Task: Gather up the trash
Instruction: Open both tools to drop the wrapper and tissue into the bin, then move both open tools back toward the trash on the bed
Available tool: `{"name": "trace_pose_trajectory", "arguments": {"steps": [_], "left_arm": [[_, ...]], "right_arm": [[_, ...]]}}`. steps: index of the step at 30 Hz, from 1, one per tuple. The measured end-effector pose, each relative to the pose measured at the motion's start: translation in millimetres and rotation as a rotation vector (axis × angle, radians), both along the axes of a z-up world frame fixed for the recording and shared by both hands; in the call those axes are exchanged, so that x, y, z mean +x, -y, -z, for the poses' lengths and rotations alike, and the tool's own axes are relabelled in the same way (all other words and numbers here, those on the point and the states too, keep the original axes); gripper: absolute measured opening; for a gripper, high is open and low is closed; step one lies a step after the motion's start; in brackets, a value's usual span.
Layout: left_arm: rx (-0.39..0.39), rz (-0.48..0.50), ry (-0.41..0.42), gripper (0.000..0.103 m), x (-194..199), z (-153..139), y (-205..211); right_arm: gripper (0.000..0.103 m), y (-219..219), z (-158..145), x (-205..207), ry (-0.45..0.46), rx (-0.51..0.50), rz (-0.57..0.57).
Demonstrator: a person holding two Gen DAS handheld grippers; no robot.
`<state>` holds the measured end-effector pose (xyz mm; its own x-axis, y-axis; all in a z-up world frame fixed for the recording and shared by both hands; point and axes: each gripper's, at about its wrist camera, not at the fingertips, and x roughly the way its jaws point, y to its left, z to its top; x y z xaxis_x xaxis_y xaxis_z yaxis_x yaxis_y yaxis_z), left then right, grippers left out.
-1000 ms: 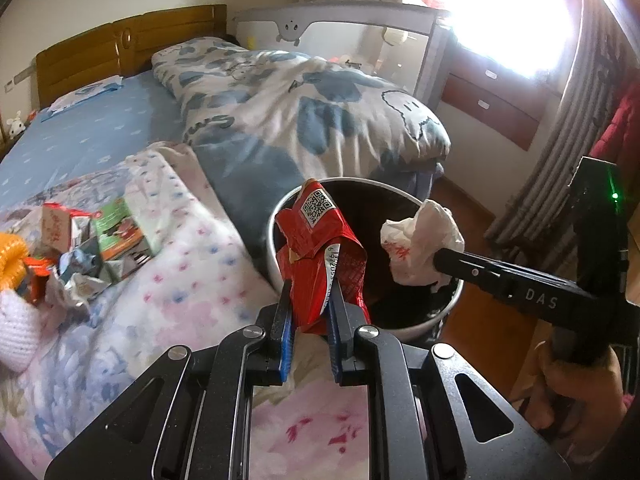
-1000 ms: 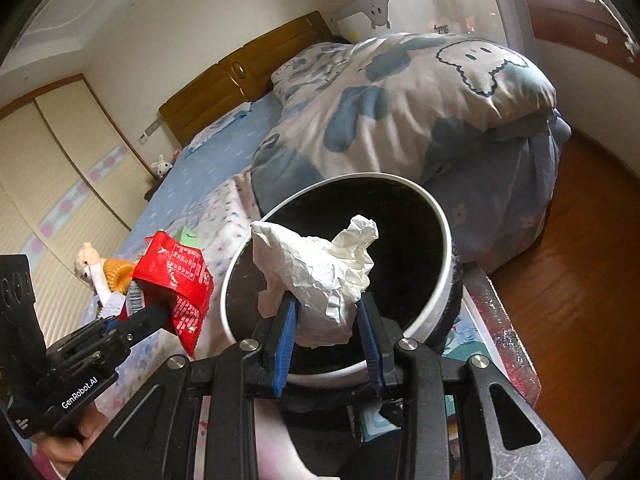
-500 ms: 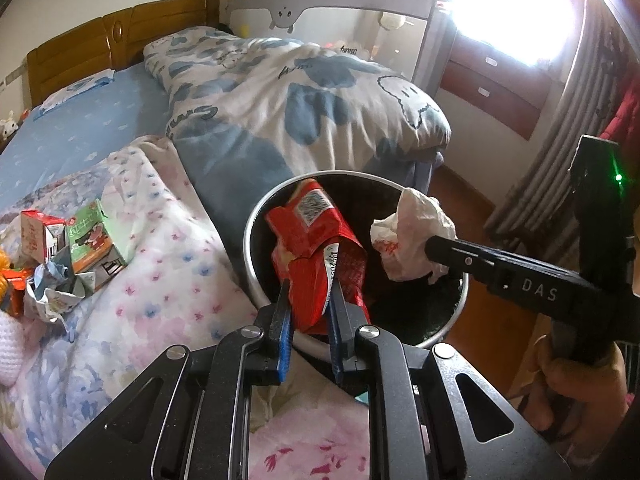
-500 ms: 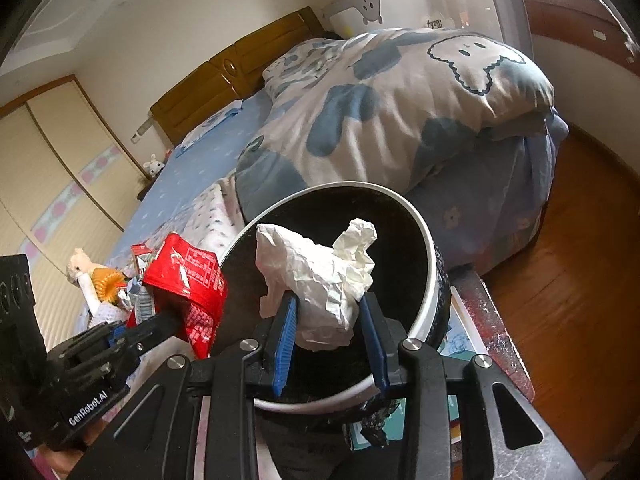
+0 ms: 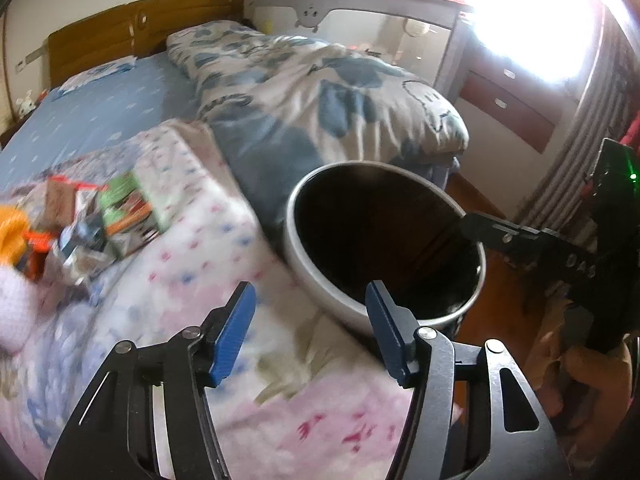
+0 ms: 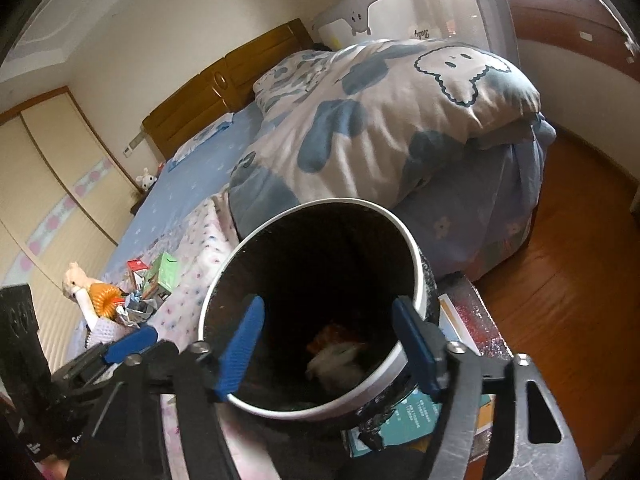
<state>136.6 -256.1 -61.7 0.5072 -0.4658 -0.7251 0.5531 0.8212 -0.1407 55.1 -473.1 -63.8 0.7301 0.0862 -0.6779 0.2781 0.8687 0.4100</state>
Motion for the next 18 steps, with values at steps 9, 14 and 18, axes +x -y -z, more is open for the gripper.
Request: {"name": "trace_pose_trajectory", "arguments": {"steps": [9, 14, 18], "left_arm": [[-0.014, -0.135, -0.044, 0.059, -9.0, 13.4, -72.3], [-0.023, -0.216, -0.050, 0.059, -11.5, 15.1, -113.1], [-0.031, -0.282, -0.054, 0.060, -11.5, 16.2, -144.2]], "right_arm": [[0.087, -45.0, -7.3, 0.5, 0.035, -0.004, -0.056], [0.088, -80.8, -6.3, 7.9, 0.037, -0.006, -0.126], [0.088, -112.6, -3.7, 16.1, 0.031, -0.009, -0.189]]}}
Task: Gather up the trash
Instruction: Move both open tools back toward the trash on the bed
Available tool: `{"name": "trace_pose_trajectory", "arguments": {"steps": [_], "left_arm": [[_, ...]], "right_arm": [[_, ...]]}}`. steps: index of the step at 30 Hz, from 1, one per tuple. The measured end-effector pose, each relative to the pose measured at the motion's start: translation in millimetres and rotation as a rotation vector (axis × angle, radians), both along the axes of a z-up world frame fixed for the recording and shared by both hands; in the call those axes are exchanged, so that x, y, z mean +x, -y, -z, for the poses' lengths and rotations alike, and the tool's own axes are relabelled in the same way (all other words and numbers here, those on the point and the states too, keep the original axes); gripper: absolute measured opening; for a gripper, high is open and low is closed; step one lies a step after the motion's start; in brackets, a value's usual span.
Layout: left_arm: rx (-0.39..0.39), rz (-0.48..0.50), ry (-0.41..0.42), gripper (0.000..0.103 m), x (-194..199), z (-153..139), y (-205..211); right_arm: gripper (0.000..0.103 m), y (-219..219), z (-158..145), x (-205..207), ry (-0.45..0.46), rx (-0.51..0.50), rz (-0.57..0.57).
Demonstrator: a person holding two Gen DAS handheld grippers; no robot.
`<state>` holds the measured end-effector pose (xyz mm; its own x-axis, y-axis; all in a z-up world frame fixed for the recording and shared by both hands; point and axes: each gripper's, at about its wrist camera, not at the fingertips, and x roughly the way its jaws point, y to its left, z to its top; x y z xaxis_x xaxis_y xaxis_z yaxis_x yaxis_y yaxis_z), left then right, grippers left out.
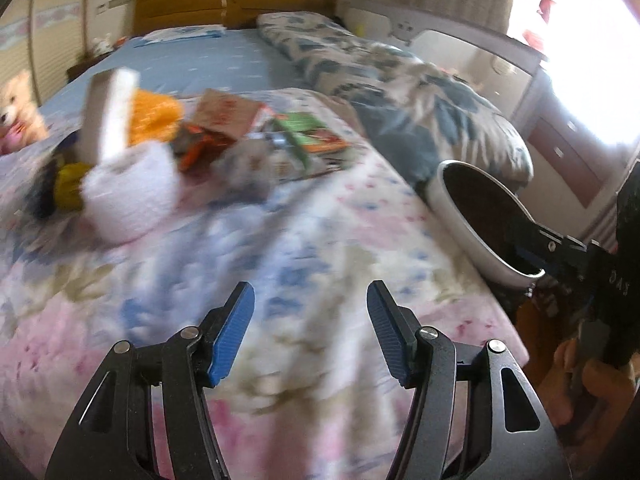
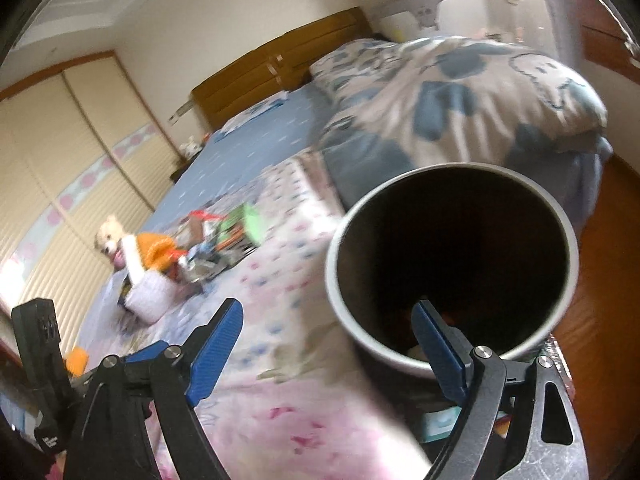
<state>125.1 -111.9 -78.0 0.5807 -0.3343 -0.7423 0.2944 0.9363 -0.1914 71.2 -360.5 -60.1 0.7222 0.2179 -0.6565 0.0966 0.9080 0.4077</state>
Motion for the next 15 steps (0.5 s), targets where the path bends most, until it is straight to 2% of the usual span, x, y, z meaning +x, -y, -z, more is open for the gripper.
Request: {"name": "trace_pose_trajectory", "arguments": {"steps": [15], "left_arm": [[-0.001, -0.164, -0.003, 0.061, 8.9, 7.8, -74.0]], "right_arm": [[0.088, -79.5, 13.6, 30.7, -0.026, -0.018, -0.144]]}}
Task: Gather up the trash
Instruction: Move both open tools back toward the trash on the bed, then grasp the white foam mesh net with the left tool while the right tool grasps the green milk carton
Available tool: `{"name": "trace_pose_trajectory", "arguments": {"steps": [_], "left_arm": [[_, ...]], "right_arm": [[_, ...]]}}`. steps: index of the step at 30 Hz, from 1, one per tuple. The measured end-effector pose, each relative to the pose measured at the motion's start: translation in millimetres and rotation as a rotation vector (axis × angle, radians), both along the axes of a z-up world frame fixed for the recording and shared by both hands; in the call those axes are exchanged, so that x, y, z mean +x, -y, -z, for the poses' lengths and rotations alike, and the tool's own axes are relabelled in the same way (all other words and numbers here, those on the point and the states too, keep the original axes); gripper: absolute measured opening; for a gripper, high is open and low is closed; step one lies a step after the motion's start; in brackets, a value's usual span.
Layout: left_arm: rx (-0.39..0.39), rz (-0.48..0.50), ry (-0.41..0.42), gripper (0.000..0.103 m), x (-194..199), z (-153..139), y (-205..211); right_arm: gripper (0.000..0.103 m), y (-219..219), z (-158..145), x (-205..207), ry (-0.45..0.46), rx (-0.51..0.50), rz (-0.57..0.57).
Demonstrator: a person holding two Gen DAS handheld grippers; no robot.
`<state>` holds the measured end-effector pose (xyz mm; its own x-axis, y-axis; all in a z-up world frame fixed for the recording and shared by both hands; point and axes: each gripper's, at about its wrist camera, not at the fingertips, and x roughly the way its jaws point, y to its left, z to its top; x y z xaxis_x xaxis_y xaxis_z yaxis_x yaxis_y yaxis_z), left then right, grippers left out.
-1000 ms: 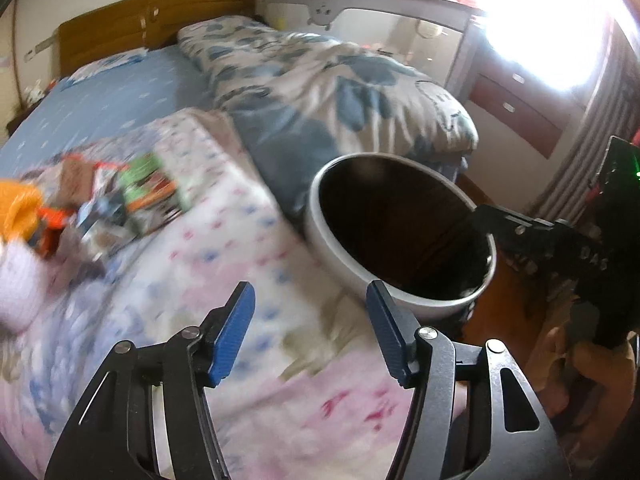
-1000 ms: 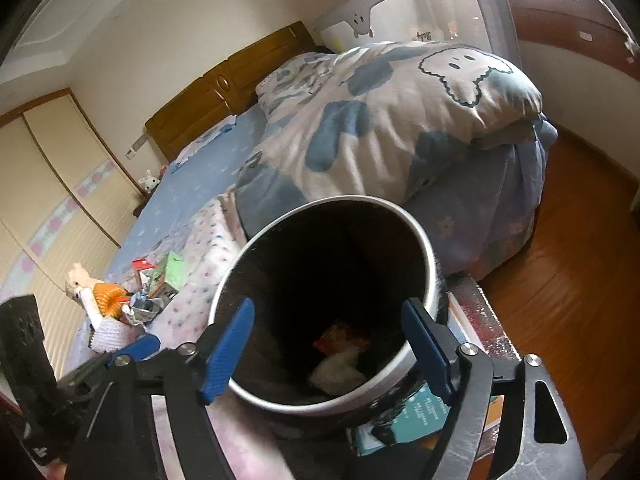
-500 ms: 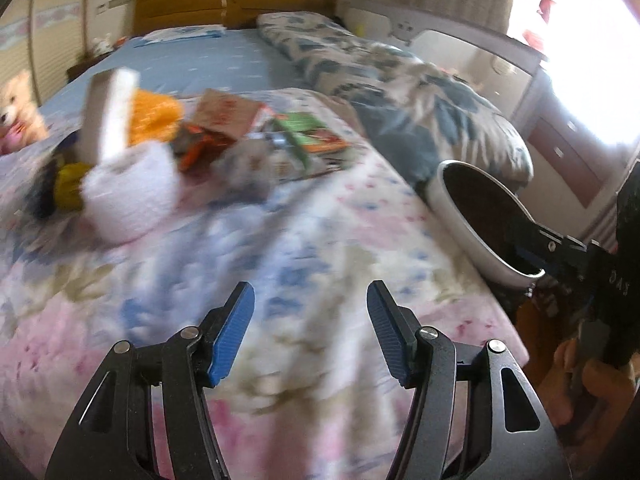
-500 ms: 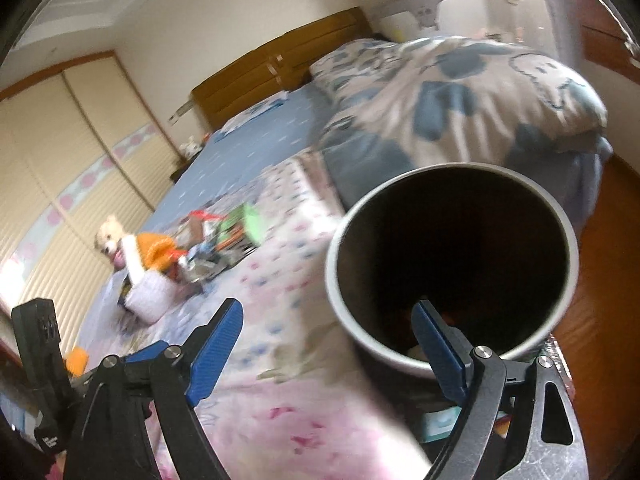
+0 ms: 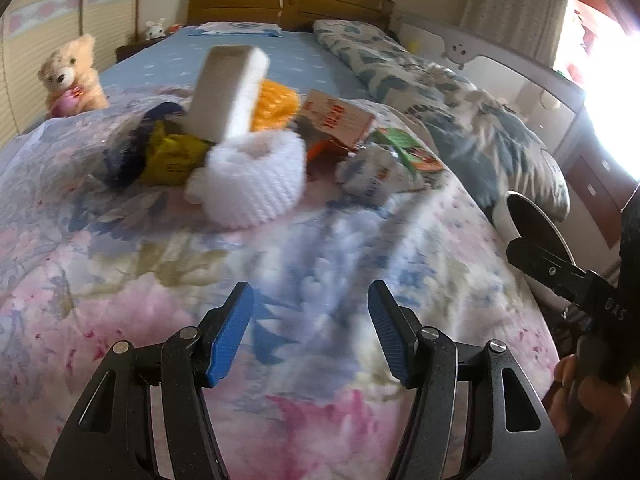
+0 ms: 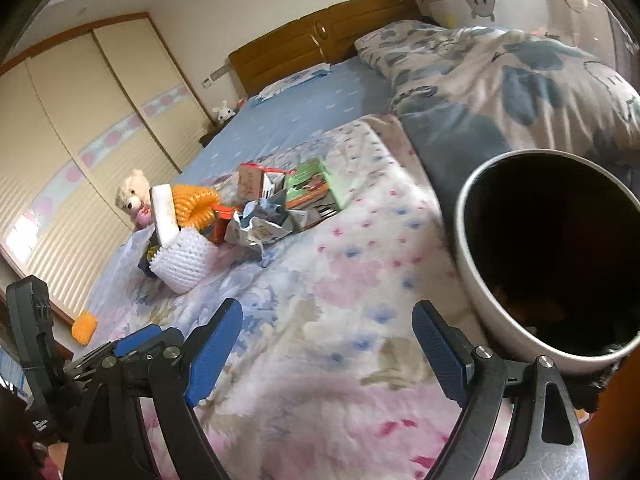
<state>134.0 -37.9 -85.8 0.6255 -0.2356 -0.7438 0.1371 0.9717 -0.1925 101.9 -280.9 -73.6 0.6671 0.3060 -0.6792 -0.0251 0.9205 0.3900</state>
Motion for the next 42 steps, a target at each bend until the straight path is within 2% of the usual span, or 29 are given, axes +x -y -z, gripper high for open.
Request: {"name": "trace_pose_trajectory", "arguments": {"steps": [10, 18, 29, 30, 31, 32, 33, 35, 42], "left_arm": [[0.019, -0.083, -0.012, 0.064, 24.5, 3.9, -23.0], [0.027, -0.116, -0.025, 0.065, 57.8, 6.8, -26.4], [0.011, -0.110, -0.036, 0.064, 83.1, 11.7, -27.4], [0.007, -0.105, -0.036, 0.058, 83.6, 12.3, -26.4], [0.004, -0.097, -0.036, 0.051, 84.0, 12.9, -25.2], [0.002, -0.088, -0.039, 0.040, 84.3, 13.5, -23.9], [-0.001, -0.079, -0.039, 0.032, 84.2, 13.7, -22.1], [-0.004, -0.065, -0.029, 0.024, 82.1, 11.8, -19.6], [-0.015, -0.028, 0.012, 0.021, 63.2, 0.6, -11.4]], "right_arm": [[0.088, -14.7, -2.4, 33.1, 0.045, -0.047, -0.015], [0.087, -16.9, 3.4, 72.7, 0.042, -0.075, -0.024], [0.074, -31.7, 19.5, 132.2, -0.013, -0.124, -0.080], [0.072, -33.7, 21.5, 136.1, -0.019, -0.131, -0.087], [0.065, -35.8, 23.8, 139.3, -0.028, -0.138, -0.094], [0.053, -37.0, 25.7, 140.8, -0.036, -0.139, -0.101], [0.053, -37.9, 26.8, 141.6, -0.041, -0.132, -0.111], [0.053, -37.5, 25.5, 139.2, -0.032, -0.135, -0.106], [0.053, -18.3, 13.8, 108.9, 0.000, -0.094, -0.060]]}}
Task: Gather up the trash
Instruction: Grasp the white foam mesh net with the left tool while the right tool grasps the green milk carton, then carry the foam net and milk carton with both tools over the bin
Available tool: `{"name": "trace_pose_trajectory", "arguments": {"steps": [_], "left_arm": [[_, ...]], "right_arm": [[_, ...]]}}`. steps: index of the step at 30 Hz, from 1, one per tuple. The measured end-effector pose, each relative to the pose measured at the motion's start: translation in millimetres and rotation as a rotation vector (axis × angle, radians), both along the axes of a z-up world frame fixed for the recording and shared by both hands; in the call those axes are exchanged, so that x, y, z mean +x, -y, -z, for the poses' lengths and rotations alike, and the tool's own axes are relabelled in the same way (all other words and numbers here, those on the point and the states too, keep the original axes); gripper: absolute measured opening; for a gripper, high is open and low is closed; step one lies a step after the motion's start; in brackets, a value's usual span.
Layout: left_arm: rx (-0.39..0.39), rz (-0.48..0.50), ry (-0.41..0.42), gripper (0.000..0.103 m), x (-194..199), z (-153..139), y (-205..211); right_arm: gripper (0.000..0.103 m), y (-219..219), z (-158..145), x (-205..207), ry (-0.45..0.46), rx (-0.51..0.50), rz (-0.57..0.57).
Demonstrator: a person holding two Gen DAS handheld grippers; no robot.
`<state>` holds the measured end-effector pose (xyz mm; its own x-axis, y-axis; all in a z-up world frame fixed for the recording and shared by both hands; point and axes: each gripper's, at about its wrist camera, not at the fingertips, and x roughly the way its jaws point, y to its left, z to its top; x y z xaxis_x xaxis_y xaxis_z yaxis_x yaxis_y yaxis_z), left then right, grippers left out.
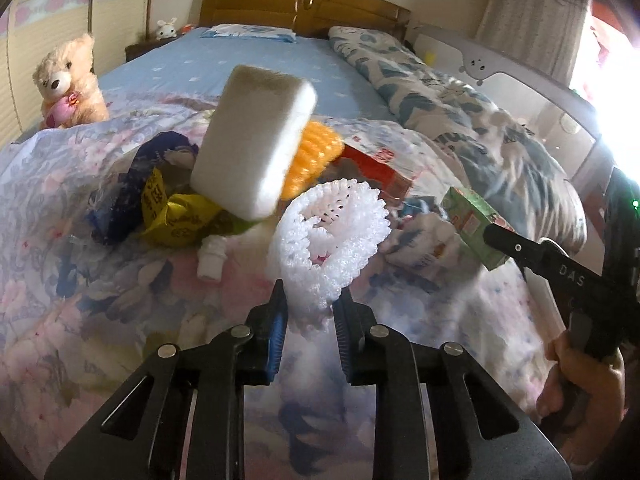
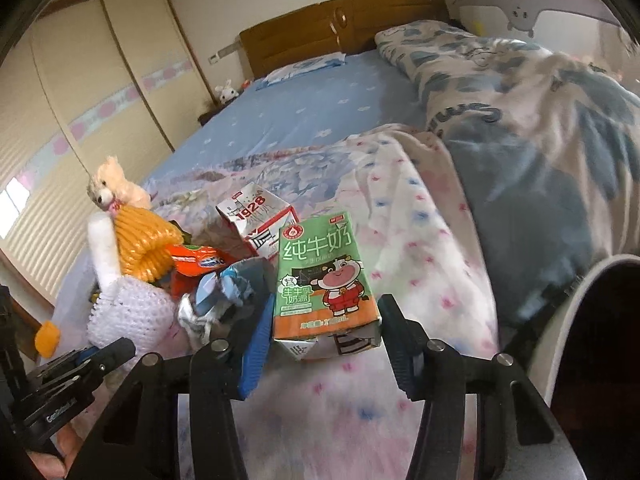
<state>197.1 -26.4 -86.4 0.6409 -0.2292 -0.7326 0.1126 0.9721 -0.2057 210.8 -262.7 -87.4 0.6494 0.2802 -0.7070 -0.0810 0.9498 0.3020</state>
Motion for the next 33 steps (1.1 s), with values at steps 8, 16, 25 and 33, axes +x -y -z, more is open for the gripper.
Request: {"name": "trace_pose_trajectory", "arguments": {"steps": [8, 16, 25, 33], "left_arm": [[-0.011, 0.042, 0.002, 0.020, -26.7, -1.9, 11.7], [-0.011, 0.054, 0.011, 0.020, -42.1, -7.5, 13.9], [-0.004, 0.095, 0.027, 0.020, -53.5, -17.5, 29.8], [-0.003, 0.181, 0.039, 0.020, -64.2, -24.8, 67.5]], "right_arm": [[0.053, 10.2, -4.0, -44.4, -0.019, 0.039, 0.001], [0.057, -3.3, 9.6, -57.8, -0.068, -0.003, -0.010], [0.050, -0.8, 3.1, -57.4, -0.034, -0.030, 0.010], [0.050, 32.9, -22.3, -95.3, 0.024, 0.018, 0.072]]}}
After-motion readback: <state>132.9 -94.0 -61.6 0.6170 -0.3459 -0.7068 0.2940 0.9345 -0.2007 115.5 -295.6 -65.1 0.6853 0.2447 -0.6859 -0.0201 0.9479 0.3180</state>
